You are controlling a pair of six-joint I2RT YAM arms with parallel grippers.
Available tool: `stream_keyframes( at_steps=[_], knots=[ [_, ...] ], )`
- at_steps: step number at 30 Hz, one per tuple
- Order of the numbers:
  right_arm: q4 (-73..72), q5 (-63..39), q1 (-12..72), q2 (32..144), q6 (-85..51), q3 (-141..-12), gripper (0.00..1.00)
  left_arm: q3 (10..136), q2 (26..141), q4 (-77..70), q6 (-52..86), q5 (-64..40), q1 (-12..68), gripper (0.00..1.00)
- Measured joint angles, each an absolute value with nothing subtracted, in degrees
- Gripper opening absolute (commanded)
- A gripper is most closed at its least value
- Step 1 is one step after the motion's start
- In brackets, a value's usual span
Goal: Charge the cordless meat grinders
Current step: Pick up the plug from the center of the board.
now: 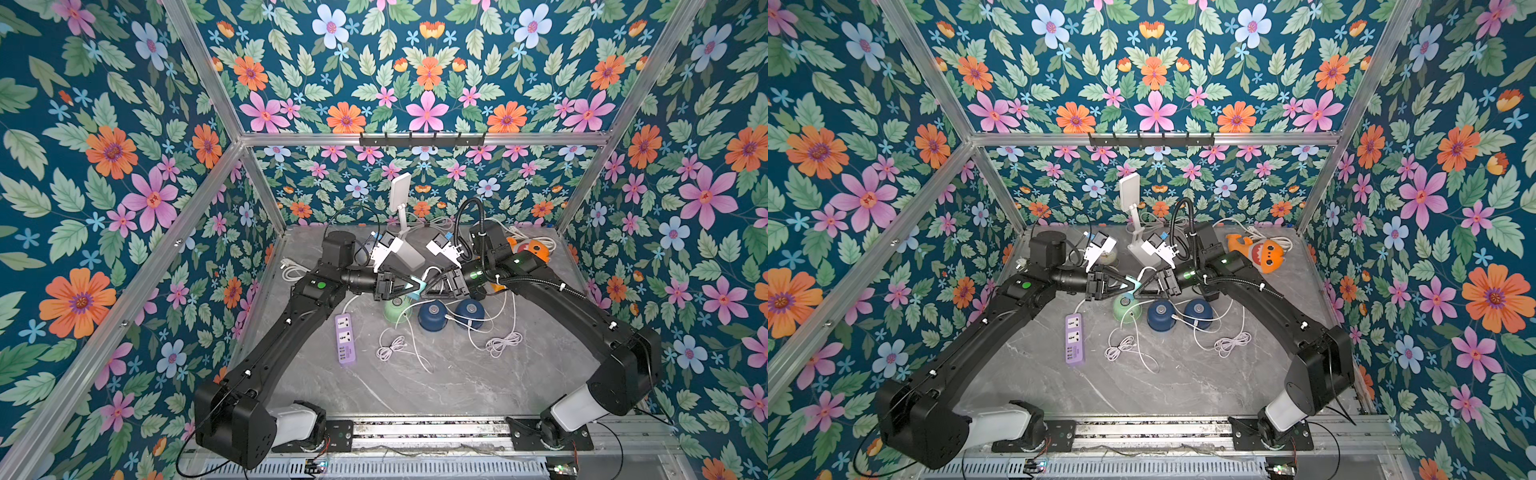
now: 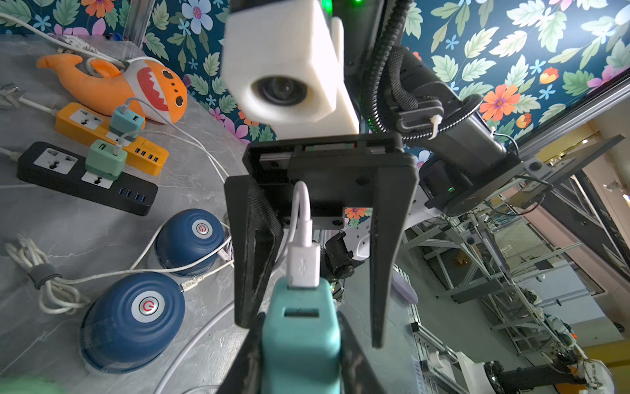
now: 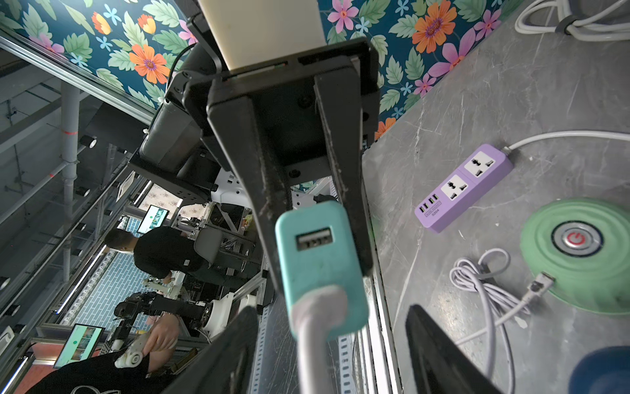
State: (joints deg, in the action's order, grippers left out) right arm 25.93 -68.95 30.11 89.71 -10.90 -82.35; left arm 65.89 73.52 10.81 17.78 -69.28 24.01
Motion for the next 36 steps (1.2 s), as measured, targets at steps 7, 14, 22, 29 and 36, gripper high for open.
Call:
stream_keyframes(
  at_steps=[7, 14, 22, 29, 36],
  knots=[
    [19.8, -69.3, 30.1, 89.9, -15.0, -82.1, 0.57, 64.0, 72.8, 2.5, 24.4, -69.3, 24.0, 0.0],
    [17.7, -70.3, 30.4, 90.3, -16.5, -82.0, 0.49, 63.0, 72.2, -3.1, 29.0, -68.9, 24.0, 0.0],
    [14.1, -70.8, 30.4, 90.4, -19.6, -81.5, 0.43, 61.7, 72.1, -5.6, 31.5, -67.8, 24.0, 0.0],
    [8.8, -72.2, 30.4, 90.8, -23.8, -80.6, 0.38, 61.1, 72.1, -6.5, 32.1, -67.4, 24.0, 0.0],
    [7.5, -73.4, 30.4, 91.2, -24.0, -80.4, 0.4, 61.0, 72.1, -7.2, 33.6, -67.3, 24.0, 0.0]
  ],
)
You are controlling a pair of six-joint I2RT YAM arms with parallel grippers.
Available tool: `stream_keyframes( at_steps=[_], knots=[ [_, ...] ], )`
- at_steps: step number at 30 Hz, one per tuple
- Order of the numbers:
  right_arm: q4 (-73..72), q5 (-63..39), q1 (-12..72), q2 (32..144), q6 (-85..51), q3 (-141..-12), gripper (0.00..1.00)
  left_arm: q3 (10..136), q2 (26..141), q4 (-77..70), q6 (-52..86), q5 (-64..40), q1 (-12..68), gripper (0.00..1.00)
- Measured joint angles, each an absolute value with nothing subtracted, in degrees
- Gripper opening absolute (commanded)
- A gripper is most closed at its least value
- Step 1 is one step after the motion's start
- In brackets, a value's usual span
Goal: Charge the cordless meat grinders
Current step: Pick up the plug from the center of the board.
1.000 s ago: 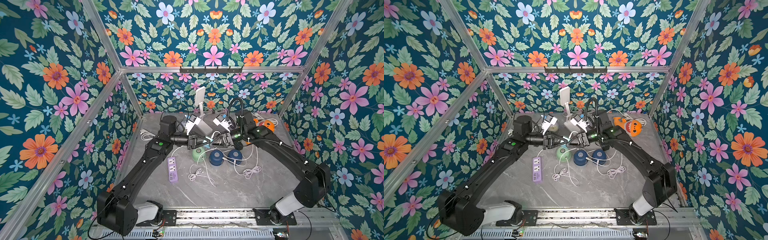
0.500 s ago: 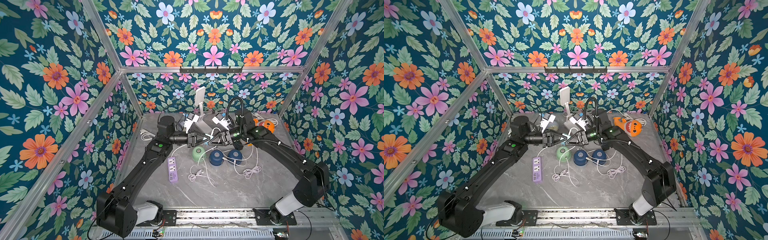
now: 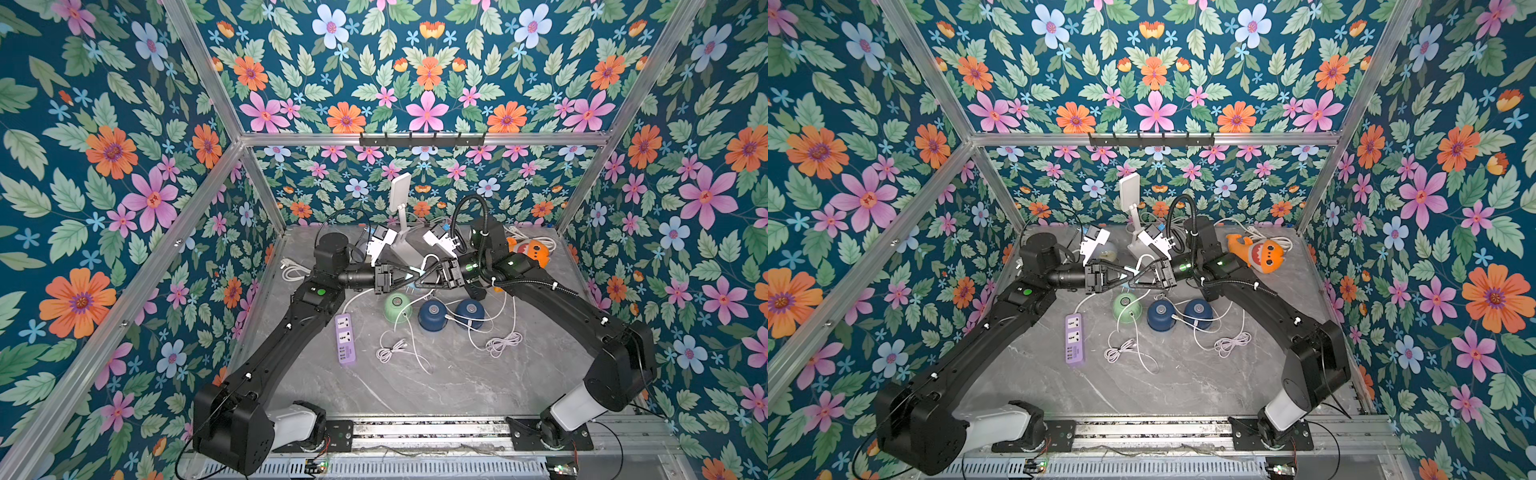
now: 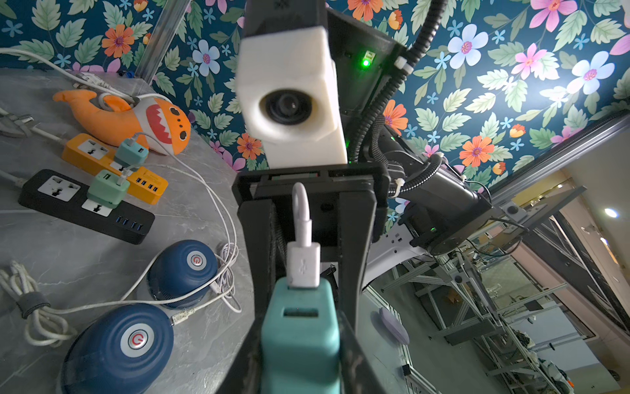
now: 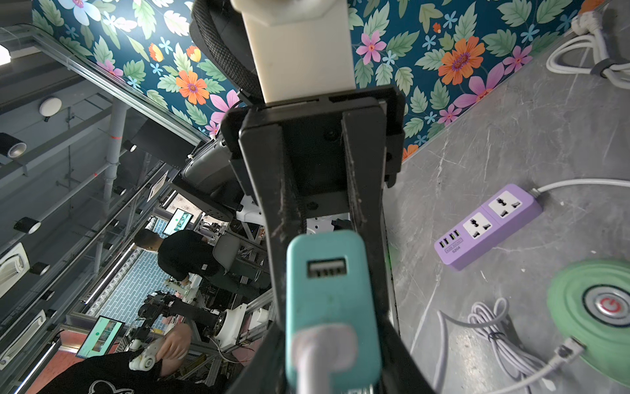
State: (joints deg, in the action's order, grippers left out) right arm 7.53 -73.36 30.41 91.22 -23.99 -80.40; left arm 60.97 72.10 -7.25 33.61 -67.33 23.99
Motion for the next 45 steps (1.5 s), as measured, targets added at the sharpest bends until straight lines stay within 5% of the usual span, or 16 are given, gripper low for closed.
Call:
stream_keyframes(
  at_steps=[5, 12, 17, 20, 39, 45],
  knots=[
    [8.0, -73.8, 30.5, 91.2, -24.2, -80.1, 0.37, 60.8, 72.1, -7.7, 33.6, -67.2, 24.1, 0.0],
    [8.3, -73.2, 30.5, 91.2, -22.1, -80.1, 0.12, 60.7, 72.1, -7.6, 35.9, -66.7, 24.0, 0.01],
    [8.3, -73.3, 30.5, 91.2, -22.7, -80.2, 0.01, 60.5, 71.7, -7.8, 36.1, -66.3, 24.0, 0.45],
    [7.9, -73.4, 30.1, 91.2, -24.3, -80.2, 0.0, 60.0, 71.0, -8.2, 35.4, -65.8, 24.1, 0.53],
    [6.2, -73.6, 28.0, 90.3, -26.7, -79.7, 0.0, 57.6, 69.8, -11.1, 36.3, -65.0, 24.0, 0.38],
    [6.0, -74.4, 27.9, 90.3, -25.2, -79.7, 0.0, 57.3, 69.8, -12.1, 38.1, -65.6, 23.9, 0.19]
  ],
)
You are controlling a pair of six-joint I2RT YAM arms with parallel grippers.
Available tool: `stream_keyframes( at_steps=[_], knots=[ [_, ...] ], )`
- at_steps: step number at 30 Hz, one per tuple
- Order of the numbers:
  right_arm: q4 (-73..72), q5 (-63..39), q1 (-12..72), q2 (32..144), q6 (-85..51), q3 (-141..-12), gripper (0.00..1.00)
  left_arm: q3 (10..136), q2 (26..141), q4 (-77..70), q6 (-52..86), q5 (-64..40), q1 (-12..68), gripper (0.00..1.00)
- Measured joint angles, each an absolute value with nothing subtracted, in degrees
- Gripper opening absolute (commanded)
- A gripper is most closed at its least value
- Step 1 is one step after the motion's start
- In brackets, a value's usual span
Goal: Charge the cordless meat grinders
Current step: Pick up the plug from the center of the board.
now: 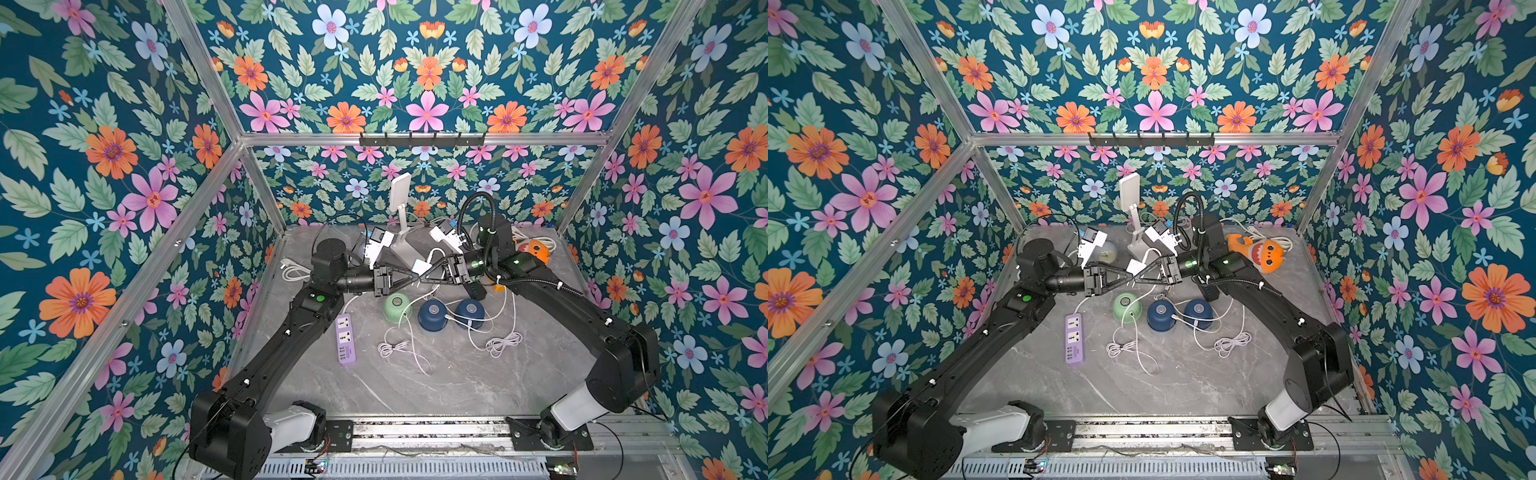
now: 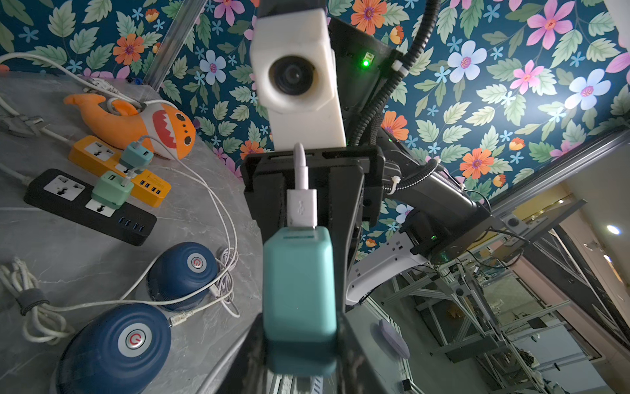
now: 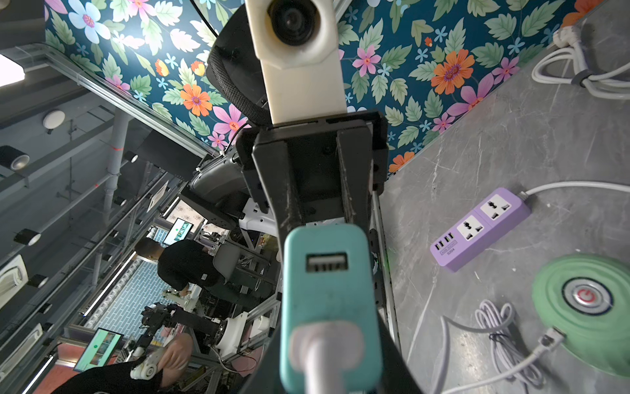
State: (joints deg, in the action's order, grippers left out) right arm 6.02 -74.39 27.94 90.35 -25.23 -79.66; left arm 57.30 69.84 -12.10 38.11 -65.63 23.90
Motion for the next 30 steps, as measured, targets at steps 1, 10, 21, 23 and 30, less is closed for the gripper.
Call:
stream_keyframes(
  at_steps=[1, 10, 21, 23, 30],
  knots=[
    [6.1, -74.3, 27.9, 90.3, -25.0, -79.6, 0.0, 57.1, 69.8, -12.2, 38.5, -65.6, 23.9, 0.16],
    [6.7, -74.0, 28.0, 90.3, -25.4, -79.6, 0.43, 56.5, 69.8, -12.8, 37.9, -66.0, 23.9, 0.06],
    [14.8, -73.1, 27.3, 90.1, -21.2, -82.0, 0.4, 56.4, 69.5, -5.5, 31.6, -68.1, 24.0, 0.03],
    [16.5, -73.2, 27.4, 90.1, -20.4, -82.1, 0.38, 56.4, 69.5, -4.8, 31.0, -68.7, 24.0, 0.03],
    [22.7, -73.3, 27.5, 90.1, -16.2, -83.2, 0.36, 57.0, 69.6, -3.0, 29.8, -69.6, 24.0, 0.03]
  ],
)
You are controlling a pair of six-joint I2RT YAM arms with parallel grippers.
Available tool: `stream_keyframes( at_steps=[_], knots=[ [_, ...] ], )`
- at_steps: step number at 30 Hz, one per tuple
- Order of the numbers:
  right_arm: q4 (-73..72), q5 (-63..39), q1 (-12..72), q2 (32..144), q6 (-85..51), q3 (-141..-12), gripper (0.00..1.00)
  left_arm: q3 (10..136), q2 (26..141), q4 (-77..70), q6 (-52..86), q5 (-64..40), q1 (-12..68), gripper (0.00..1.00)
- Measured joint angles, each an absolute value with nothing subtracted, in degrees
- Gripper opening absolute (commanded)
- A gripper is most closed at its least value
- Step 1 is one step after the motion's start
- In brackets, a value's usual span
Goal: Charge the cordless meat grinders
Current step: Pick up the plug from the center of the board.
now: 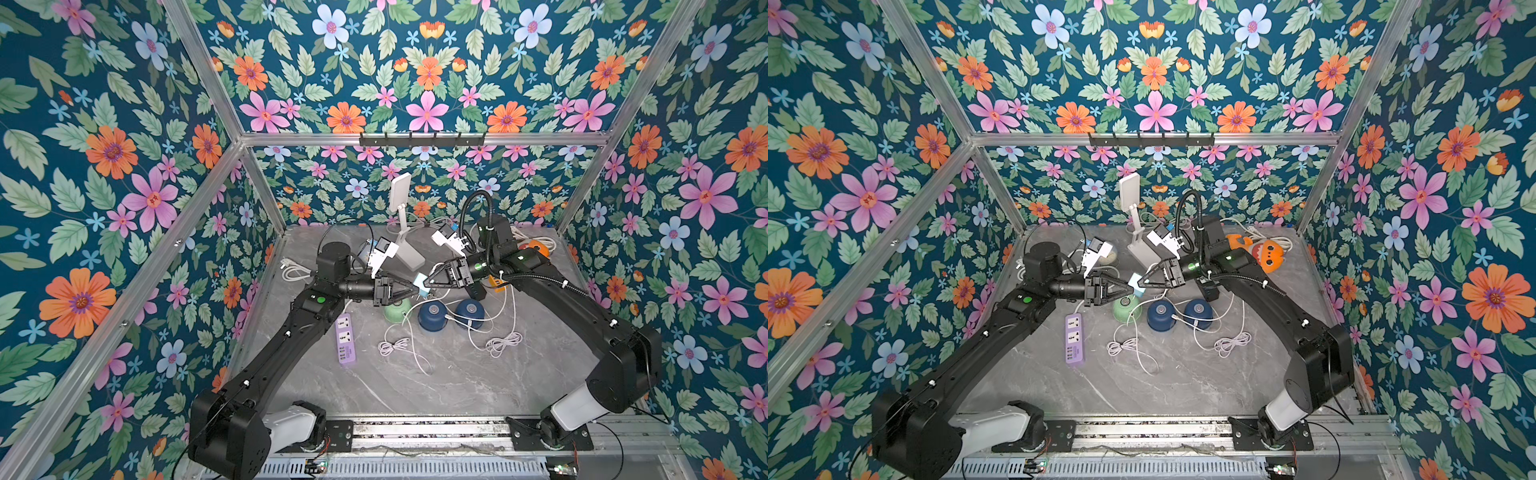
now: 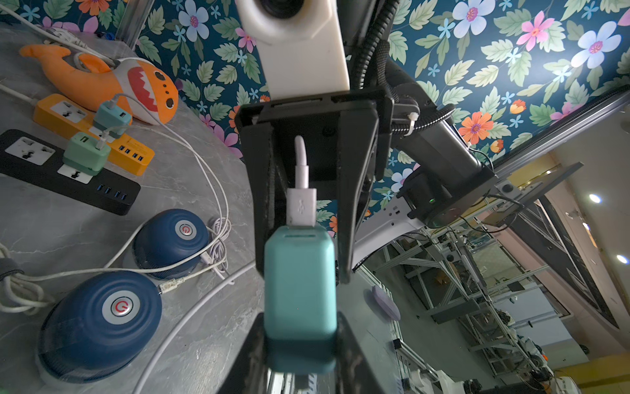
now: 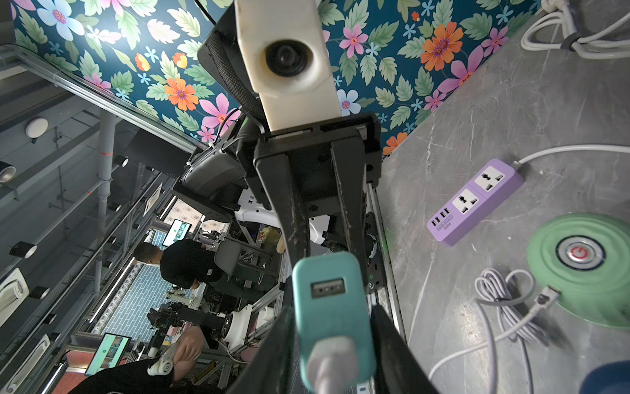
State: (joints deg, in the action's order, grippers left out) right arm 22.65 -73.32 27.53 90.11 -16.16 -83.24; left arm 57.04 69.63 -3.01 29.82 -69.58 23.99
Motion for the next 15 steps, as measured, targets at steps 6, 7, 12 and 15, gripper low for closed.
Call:
stream_keyframes(
  at_steps=[6, 7, 12, 15],
  knots=[
    [27.1, -72.8, 28.3, 90.4, -13.3, -84.0, 0.36, 57.2, 70.0, -2.4, 29.8, -70.5, 24.0, 0.03],
    [27.3, -72.6, 28.4, 90.4, -13.1, -84.1, 0.36, 57.2, 70.1, -2.3, 29.8, -70.6, 24.0, 0.03],
    [27.6, -72.0, 28.6, 90.6, -13.0, -84.3, 0.3, 57.0, 70.0, -2.1, 29.6, -70.5, 24.0, 0.03],
    [27.6, -72.0, 28.7, 90.9, -12.1, -84.6, 0.22, 56.8, 69.9, -2.0, 29.8, -70.8, 23.9, 0.04]
  ],
)
